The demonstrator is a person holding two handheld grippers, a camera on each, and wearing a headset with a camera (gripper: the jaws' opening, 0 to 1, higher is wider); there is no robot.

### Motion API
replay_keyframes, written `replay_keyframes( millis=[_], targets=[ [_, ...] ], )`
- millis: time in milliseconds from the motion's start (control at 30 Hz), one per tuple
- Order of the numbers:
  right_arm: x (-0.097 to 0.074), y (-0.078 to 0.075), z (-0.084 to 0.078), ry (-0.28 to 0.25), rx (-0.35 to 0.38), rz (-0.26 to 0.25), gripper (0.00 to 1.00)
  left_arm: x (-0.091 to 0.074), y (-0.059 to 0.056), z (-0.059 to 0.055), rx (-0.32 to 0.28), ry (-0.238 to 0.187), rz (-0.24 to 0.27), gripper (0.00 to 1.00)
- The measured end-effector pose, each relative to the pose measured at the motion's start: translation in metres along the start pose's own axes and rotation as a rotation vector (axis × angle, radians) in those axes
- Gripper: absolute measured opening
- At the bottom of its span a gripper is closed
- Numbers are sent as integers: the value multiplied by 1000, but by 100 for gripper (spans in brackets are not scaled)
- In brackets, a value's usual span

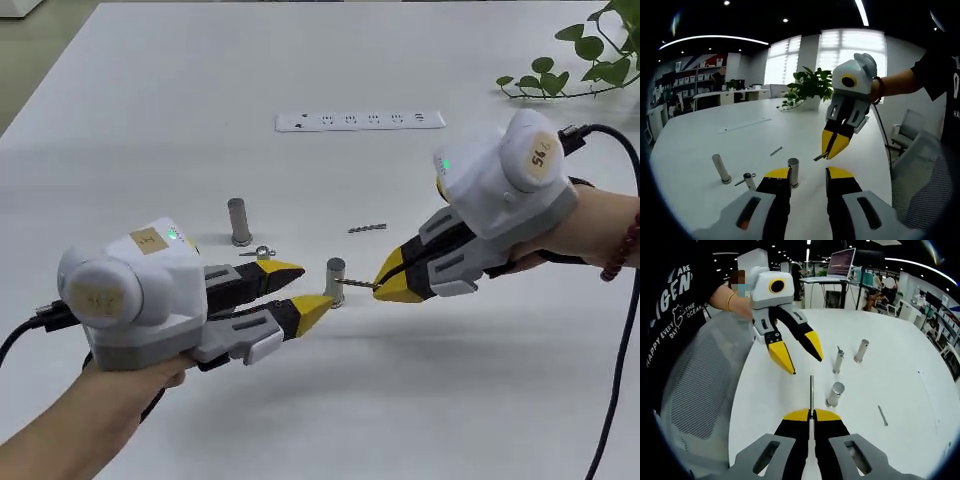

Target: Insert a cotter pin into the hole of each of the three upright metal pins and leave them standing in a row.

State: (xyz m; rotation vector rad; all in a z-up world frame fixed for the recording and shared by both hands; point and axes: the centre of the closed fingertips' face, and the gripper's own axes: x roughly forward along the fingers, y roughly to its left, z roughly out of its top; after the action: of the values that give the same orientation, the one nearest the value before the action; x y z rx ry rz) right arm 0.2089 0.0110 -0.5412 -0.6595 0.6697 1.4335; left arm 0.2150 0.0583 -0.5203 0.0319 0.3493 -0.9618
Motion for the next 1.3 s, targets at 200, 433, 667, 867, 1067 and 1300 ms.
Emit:
replay_keyframes(
  millis=[200, 433, 667, 867, 1067, 1300],
  targets=[
    [0, -9, -10, 31, 2, -17, 0, 8, 5, -5, 18, 3, 52, 31],
    [0, -20, -19, 60, 2, -36, 0, 17, 14, -18, 1, 22, 115, 32],
    [2, -28, -26, 79, -3, -42, 0, 27, 20, -25, -3, 43, 161, 31],
    [5, -32, -30, 93, -11, -40, 0, 38, 22, -27, -8, 45, 175, 30],
    [8, -36, -31, 96, -16, -33, 0, 47, 25, -33, -16, 60, 184, 28],
    [12, -38, -30, 97, -26, -23, 0, 55, 29, -37, -23, 67, 188, 24]
  ],
)
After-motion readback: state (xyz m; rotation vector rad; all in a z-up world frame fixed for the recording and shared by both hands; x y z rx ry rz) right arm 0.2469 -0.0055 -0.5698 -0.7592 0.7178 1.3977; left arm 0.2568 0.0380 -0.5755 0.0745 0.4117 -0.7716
